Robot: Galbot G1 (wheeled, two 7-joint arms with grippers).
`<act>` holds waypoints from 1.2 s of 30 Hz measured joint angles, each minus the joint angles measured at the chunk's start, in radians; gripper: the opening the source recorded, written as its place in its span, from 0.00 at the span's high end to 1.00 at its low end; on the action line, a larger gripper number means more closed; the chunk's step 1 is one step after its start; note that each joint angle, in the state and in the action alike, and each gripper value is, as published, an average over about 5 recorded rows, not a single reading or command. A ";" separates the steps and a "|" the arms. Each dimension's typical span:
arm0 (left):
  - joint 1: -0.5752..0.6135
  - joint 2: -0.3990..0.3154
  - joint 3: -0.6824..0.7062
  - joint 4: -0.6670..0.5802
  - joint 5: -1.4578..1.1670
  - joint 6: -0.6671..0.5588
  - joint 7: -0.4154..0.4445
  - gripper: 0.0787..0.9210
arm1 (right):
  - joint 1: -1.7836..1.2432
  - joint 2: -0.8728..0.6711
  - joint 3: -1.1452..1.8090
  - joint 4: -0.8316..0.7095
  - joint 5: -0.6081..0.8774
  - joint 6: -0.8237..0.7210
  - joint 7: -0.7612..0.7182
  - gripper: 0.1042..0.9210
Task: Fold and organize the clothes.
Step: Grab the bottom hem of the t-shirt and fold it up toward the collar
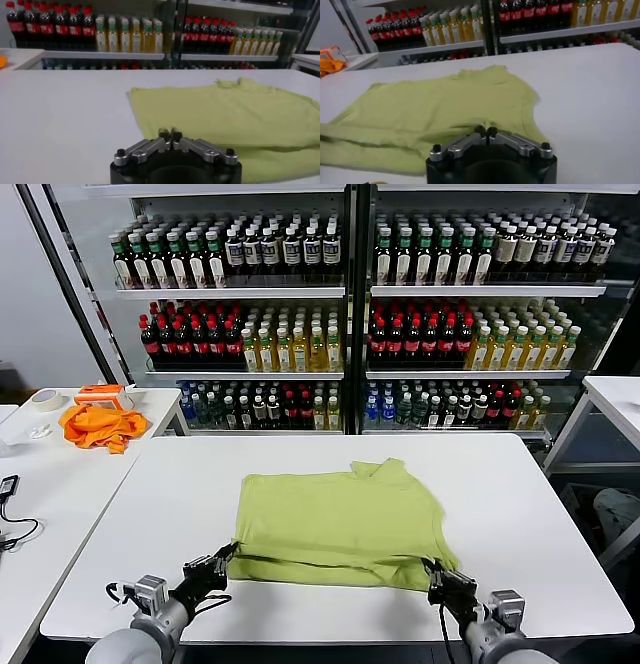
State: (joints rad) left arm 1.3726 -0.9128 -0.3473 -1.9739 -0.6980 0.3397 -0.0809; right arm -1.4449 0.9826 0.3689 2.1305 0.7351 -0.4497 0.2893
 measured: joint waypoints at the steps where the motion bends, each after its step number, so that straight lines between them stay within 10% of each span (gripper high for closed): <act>1: -0.010 -0.002 0.003 0.010 -0.002 0.001 0.005 1.00 | 0.007 0.002 -0.002 -0.007 0.001 -0.002 0.000 1.00; 16: -0.131 -0.028 0.054 0.141 0.000 0.001 0.044 0.97 | 0.080 0.038 -0.041 -0.075 -0.019 -0.023 -0.007 0.89; 36: -0.122 -0.023 0.022 0.133 -0.015 0.019 0.005 0.29 | 0.018 0.036 0.053 -0.079 -0.041 -0.034 -0.023 0.18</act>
State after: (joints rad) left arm 1.2507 -0.9353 -0.3248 -1.8412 -0.7133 0.3588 -0.0754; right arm -1.4267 1.0185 0.4220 2.0514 0.6946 -0.4837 0.2659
